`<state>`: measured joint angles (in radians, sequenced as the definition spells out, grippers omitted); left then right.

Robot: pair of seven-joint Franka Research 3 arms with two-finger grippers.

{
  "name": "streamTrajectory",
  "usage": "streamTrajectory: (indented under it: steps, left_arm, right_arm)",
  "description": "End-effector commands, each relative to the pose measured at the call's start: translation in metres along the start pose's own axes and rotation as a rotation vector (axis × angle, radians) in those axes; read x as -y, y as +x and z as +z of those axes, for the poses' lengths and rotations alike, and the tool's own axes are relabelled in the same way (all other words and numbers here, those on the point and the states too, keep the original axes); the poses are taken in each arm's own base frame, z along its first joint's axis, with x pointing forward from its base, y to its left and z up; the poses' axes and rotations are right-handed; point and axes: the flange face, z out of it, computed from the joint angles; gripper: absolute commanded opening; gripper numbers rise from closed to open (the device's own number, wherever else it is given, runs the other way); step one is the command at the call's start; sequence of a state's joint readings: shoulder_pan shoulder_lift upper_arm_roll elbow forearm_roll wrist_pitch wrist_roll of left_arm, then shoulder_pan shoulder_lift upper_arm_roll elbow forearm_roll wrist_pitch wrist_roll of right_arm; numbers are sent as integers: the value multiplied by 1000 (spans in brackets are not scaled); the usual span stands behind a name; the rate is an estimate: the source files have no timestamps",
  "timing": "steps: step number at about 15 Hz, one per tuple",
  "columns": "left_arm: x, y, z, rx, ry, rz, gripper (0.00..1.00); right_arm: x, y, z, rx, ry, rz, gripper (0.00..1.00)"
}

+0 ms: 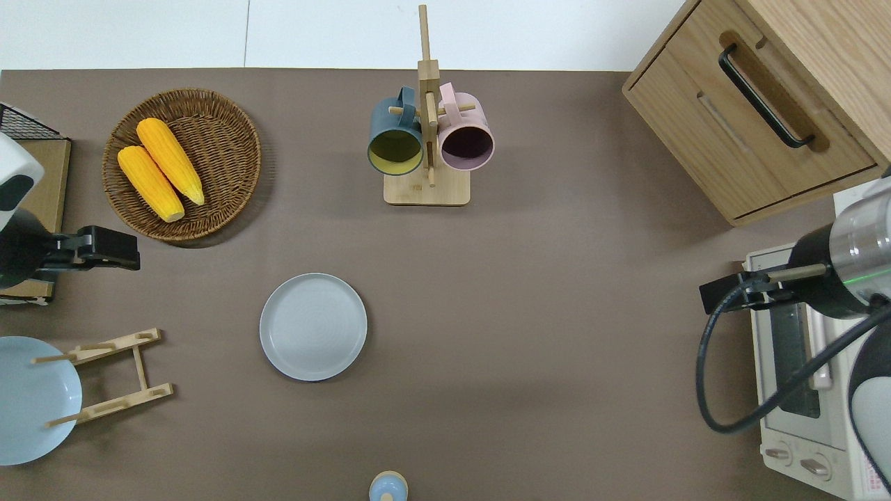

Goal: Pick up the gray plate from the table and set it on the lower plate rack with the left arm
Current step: 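Move the left gripper toward the gray plate on the table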

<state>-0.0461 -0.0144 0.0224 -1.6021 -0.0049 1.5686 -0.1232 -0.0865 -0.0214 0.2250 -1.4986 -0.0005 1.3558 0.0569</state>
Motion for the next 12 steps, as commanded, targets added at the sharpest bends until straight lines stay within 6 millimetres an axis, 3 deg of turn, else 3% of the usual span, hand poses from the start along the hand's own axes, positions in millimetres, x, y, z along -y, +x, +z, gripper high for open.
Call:
streamTrajectory:
  steps: [1,6,12]
  left_arm:
    - [-3,-2,-7,15,1,-15,991]
    - [-4,-3,8,42,-6,-18,991]
    - [-17,-8,56,29,-22,-3,991]
  right_arm:
    - [-4,-3,-4,5,3,4,990]
    - [-4,-3,-4,5,3,4,990]
    - [-3,-4,-4,5,3,3,990]
